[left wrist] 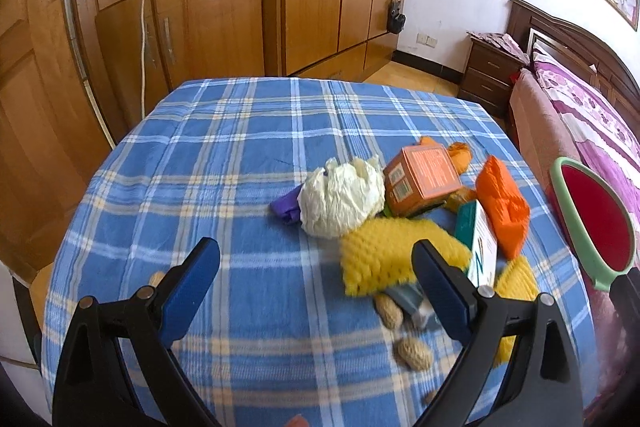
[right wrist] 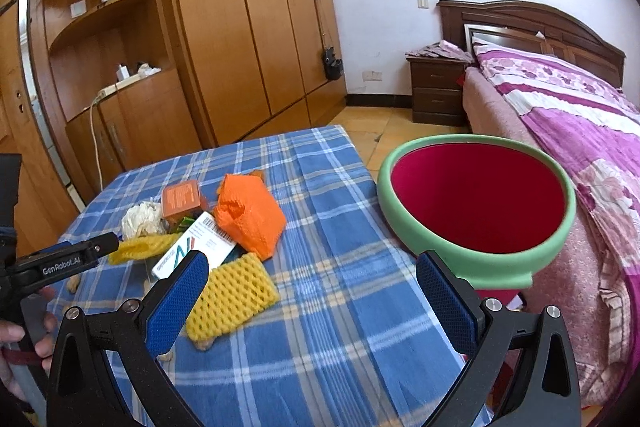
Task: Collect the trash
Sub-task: 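Reach the right tool to the orange foam net while the left tool reaches the white plastic bag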
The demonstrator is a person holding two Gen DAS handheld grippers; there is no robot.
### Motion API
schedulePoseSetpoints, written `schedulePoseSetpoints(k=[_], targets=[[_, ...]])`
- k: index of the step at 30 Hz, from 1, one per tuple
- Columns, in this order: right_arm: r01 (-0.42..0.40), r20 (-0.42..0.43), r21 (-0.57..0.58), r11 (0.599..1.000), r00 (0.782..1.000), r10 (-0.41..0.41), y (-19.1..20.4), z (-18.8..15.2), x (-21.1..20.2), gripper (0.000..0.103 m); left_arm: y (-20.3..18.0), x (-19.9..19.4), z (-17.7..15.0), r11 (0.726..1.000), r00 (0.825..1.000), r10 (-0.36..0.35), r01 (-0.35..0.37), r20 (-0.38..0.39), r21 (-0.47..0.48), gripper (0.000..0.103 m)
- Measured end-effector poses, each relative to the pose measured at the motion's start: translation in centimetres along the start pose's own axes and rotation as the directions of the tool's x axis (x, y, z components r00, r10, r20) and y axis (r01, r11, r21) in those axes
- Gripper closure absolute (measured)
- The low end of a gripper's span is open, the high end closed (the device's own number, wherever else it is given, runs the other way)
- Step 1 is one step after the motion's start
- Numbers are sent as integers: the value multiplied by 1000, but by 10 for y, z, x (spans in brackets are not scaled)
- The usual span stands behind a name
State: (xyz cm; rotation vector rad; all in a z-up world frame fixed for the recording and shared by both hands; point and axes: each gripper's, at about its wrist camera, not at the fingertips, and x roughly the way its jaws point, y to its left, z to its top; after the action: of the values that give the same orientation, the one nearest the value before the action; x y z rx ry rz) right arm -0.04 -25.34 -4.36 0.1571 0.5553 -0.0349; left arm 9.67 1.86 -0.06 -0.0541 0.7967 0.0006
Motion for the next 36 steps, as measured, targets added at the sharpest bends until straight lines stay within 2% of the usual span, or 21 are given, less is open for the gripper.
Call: schedulePoseSetpoints(k=[10, 13, 19, 22, 28, 33, 35, 36], targets=[[-14, -62, 18, 1000, 998, 15, 0, 11, 26, 0, -1, 30, 18, 999, 999, -28, 30, -46, 26, 10], [-7, -87, 10, 1000, 996, 8, 4, 15, 34, 0, 0, 39, 20, 998, 997, -47, 49, -66, 31, 22], [-2, -129, 40, 999, 992, 7, 7, 22, 51, 0, 6, 57, 25, 995, 990, -94, 97, -105, 28, 33], [5, -148, 32, 999, 989, -1, 12, 25, 59, 0, 10, 64, 25, 991, 984, -131, 133, -119, 8, 44], [1, -155, 21, 1000, 988, 2, 25, 31, 72, 1, 9, 69, 26, 986, 982, -160, 163, -102, 24, 57], [-36, -179, -14, 999, 983, 33, 38, 34, 86, 7, 8, 71, 27, 986, 983, -156, 161, -96, 38, 63], [-53, -196, -26, 998, 980, 47, 42, 34, 93, 22, 8, 72, 27, 987, 984, -154, 158, -95, 40, 64], [-67, -214, -37, 997, 975, 57, 45, 34, 98, 26, 8, 72, 27, 987, 984, -153, 157, -95, 39, 64]])
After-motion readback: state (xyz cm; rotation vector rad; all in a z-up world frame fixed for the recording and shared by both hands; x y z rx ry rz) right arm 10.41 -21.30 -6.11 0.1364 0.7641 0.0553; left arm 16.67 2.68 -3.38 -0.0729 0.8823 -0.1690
